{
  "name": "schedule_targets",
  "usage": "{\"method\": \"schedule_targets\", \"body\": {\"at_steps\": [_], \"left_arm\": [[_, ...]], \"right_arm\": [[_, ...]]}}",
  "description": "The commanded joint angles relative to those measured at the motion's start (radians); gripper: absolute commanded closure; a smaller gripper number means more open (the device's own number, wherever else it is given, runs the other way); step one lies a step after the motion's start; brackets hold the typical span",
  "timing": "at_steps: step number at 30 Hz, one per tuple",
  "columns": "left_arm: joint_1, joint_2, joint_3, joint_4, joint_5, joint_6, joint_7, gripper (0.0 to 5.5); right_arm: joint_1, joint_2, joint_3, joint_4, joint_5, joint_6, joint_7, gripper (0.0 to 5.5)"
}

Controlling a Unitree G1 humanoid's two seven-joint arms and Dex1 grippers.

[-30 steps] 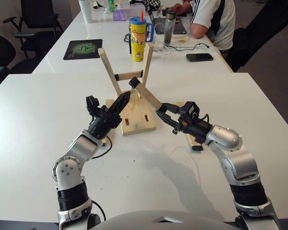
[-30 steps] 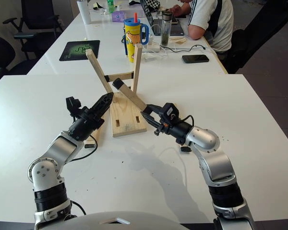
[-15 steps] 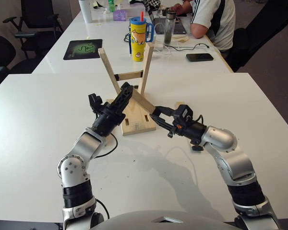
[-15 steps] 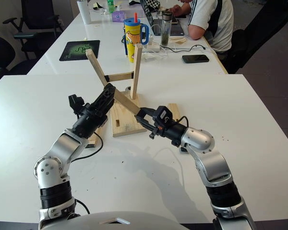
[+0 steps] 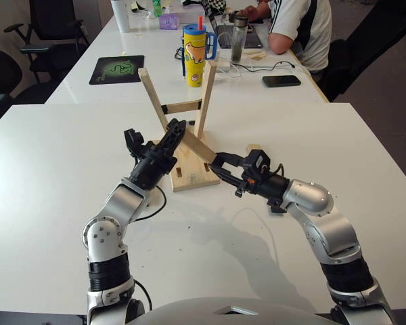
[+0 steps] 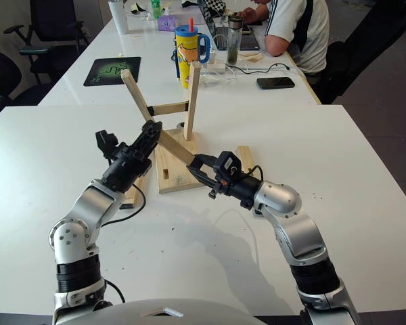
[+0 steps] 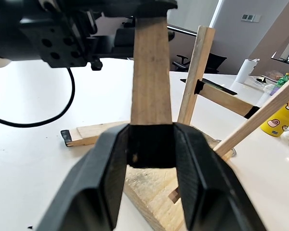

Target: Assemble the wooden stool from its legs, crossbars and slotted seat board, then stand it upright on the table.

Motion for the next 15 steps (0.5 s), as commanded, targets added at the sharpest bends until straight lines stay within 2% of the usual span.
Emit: {"method": "schedule_targets", "body": {"at_steps": [1,6,7,12,15], "left_arm": [[-0.017,0.013,-0.003,0.004,0.008,-0.017,-0.001,4.99],[-0.01,0.015,-0.009,0.003,0.023,-0.029,-0.002,5.04],[-0.007,0.015,-0.01,0.004,0.027,-0.03,-0.001,5.05],[-0.007,0.022,0.004,0.032,0.058,-0.055,0.005,5.1],[-0.027,0.068,0.035,0.089,0.139,-0.098,-0.006,5.1]], "right_arm": [[0.004,-0.012,0.001,-0.021,0.029,0.037,0.015,4.18],[0.004,-0.02,-0.001,-0.031,0.048,0.06,0.02,4.18],[0.003,-0.021,-0.001,-0.032,0.054,0.064,0.021,3.82],[-0.002,-0.019,-0.008,-0.035,0.066,0.077,0.016,3.11],[-0.013,0.006,-0.04,-0.025,0.08,0.081,-0.013,3.09]]}}
